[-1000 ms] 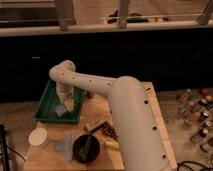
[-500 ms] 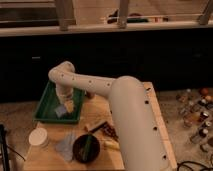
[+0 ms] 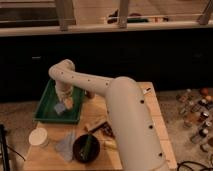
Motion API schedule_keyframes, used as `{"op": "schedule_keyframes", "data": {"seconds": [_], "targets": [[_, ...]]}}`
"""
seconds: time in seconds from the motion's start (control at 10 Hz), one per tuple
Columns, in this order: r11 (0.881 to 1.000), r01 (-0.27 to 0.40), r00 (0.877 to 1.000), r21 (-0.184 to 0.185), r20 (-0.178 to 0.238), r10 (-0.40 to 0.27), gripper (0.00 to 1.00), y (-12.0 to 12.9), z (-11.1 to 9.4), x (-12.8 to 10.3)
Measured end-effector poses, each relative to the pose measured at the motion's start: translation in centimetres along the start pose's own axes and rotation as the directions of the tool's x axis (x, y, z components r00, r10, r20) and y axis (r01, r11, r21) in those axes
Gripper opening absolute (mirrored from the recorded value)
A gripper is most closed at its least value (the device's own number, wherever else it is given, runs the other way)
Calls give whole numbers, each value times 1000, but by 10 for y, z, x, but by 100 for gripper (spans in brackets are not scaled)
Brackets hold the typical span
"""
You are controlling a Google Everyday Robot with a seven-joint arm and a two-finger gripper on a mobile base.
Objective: Wipe tray with sponge
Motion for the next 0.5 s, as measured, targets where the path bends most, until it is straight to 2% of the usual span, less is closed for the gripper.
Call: {"op": "schedule_keyframes", "data": {"seconds": [0.5], "targets": [[999, 1, 999, 44, 50, -3, 0, -6, 24, 13]]}}
